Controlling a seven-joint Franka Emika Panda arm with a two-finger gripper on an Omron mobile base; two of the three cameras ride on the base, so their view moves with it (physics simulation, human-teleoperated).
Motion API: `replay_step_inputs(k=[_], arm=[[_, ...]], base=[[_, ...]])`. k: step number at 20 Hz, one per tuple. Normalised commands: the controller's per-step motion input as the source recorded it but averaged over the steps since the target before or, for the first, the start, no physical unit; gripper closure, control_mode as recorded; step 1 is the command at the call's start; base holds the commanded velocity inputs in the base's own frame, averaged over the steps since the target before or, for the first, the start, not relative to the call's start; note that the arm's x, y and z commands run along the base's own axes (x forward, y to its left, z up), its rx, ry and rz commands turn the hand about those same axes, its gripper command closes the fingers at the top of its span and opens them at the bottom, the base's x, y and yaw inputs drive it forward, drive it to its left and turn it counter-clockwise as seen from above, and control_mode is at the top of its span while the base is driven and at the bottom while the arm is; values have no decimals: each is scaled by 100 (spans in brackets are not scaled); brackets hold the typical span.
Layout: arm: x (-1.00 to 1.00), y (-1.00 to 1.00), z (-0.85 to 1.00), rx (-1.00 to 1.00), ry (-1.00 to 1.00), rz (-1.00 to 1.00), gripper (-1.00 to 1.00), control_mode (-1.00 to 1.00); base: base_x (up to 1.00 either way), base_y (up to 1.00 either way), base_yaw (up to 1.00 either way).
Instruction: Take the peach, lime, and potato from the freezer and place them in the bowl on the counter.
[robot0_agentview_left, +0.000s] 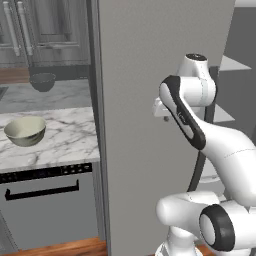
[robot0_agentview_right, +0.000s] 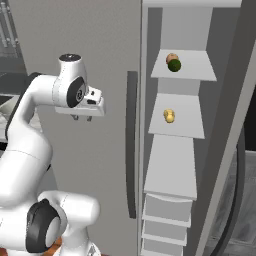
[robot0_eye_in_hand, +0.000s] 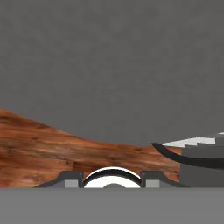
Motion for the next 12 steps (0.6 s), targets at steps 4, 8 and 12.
replay_step_inputs(k=[4,8,12], arm=[[-21,0,0,0,0,0,-100,-100],[-86,0,0,0,0,-2,-100,-100],[-100,-8,0,0,0,-4,-100,-100]], base=[[0,0,0],[0,0,0],[0,0,0]])
